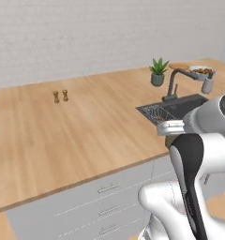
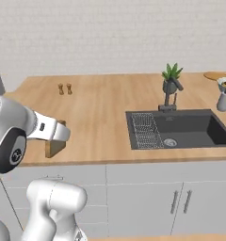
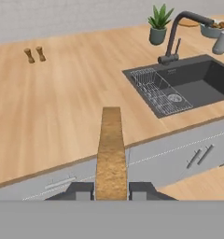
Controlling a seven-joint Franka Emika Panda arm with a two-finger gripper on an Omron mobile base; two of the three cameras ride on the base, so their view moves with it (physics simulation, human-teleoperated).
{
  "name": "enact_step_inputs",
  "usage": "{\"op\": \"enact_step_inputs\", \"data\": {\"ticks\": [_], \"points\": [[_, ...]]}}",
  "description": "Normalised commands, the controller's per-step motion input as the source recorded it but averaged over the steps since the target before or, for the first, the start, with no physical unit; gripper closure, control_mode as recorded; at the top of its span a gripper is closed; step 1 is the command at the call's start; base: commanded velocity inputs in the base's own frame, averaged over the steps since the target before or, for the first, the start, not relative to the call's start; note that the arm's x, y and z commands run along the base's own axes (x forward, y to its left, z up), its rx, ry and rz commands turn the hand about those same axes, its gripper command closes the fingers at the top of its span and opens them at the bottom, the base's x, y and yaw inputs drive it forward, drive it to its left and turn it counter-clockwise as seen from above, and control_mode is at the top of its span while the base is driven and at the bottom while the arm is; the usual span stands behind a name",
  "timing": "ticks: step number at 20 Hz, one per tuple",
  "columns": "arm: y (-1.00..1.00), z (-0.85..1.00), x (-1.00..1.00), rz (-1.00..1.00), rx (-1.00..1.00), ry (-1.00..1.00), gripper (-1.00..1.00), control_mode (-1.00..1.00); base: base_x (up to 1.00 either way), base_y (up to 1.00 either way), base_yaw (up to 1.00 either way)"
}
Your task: Start the toaster. Once the lever pops up, take the bread to the plate on the dining counter.
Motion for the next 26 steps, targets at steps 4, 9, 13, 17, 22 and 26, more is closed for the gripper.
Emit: {"op": "enact_step_inputs", "data": {"ticks": [4, 9, 13, 17, 22, 26], "points": [[0.0, 0.0, 0.0, 0.0, 0.0, 0.0, 1.0, 1.0, 0.22, -0.23, -0.24], [0.0, 0.0, 0.0, 0.0, 0.0, 0.0, 1.0, 1.0, -0.01, 0.25, -0.04], [0.0, 0.0, 0.0, 0.0, 0.0, 0.0, 1.0, 1.0, -0.03, 1.0, 0.18], [0.0, 0.0, 0.0, 0.0, 0.0, 0.0, 1.0, 1.0, -0.01, 1.0, 0.24], [0.0, 0.0, 0.0, 0.0, 0.0, 0.0, 1.0, 1.0, 0.0, 1.0, 0.19], [0.0, 0.0, 0.0, 0.0, 0.0, 0.0, 1.0, 1.0, 0.0, 1.0, 0.17]]}}
